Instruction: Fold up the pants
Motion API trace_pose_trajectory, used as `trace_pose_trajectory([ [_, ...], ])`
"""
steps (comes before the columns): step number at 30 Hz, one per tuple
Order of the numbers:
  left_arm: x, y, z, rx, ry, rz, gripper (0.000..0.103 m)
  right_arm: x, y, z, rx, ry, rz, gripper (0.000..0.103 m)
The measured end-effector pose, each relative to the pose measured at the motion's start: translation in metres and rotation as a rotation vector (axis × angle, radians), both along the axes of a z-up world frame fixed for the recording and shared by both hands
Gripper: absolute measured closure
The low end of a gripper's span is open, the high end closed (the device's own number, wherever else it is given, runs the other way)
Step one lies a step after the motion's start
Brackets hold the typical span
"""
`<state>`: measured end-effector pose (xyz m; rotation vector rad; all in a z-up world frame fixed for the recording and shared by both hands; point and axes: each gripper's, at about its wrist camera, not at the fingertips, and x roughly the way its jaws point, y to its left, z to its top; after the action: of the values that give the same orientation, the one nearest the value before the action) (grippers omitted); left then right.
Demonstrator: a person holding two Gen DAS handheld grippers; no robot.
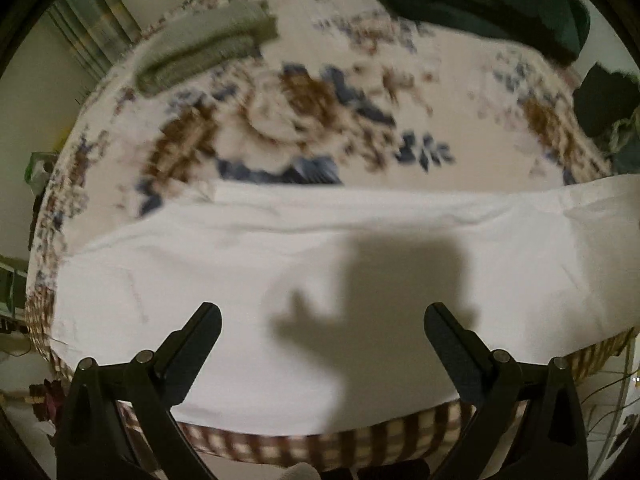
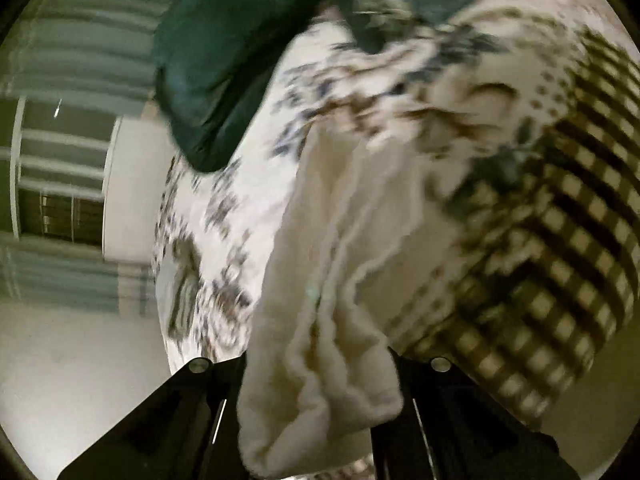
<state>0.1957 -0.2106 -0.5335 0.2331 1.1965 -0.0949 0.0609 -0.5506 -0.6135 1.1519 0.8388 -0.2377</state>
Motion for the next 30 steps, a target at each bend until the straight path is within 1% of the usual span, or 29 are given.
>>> trace_pose_trajectory([
  [3,-0.013,0.035,0.027,-0.024,-0.041,0.043,0.000,0.018,0.046,0.026,-0.034,0.004,0.059,0.097],
  [6,-0.021,0.079,0.042,-0.067,-0.041,0.120,0.000,0.029,0.103,0.042,-0.049,0.011,0.126,0.097],
  [10,-0.035,0.138,0.042,-0.074,-0.028,0.217,0.000,0.045,0.186,0.035,-0.037,0.031,0.236,0.097],
  [13,-0.053,0.180,0.035,-0.055,-0.010,0.283,0.000,0.064,0.256,0.012,-0.046,0.059,0.353,0.097],
  [15,-0.065,0.209,0.025,-0.039,0.010,0.332,0.000,0.073,0.295,-0.006,-0.054,0.085,0.415,0.097],
  [16,-0.070,0.222,0.020,-0.031,0.021,0.354,0.000,0.077,0.320,-0.017,-0.068,0.101,0.458,0.097],
  [19,-0.086,0.259,0.003,-0.014,0.058,0.427,0.000,0.082,0.376,-0.043,-0.118,0.152,0.550,0.097],
  [22,-0.098,0.286,-0.009,-0.006,0.077,0.487,0.000,0.084,0.420,-0.066,-0.198,0.220,0.612,0.097],
  [25,-0.106,0.308,-0.020,-0.017,0.102,0.543,0.000,0.090,0.445,-0.079,-0.242,0.289,0.618,0.096],
  [26,-0.108,0.314,-0.023,-0.024,0.108,0.560,0.000,0.094,0.449,-0.081,-0.249,0.307,0.615,0.093],
  [27,-0.109,0.321,-0.026,-0.028,0.110,0.580,0.000,0.097,0.453,-0.085,-0.237,0.336,0.608,0.087],
  [28,-0.110,0.326,-0.028,-0.033,0.111,0.597,0.000,0.100,0.459,-0.088,-0.196,0.363,0.614,0.069],
  [30,-0.110,0.339,-0.032,-0.053,0.116,0.638,0.000,0.105,0.469,-0.084,-0.115,0.360,0.627,0.049],
])
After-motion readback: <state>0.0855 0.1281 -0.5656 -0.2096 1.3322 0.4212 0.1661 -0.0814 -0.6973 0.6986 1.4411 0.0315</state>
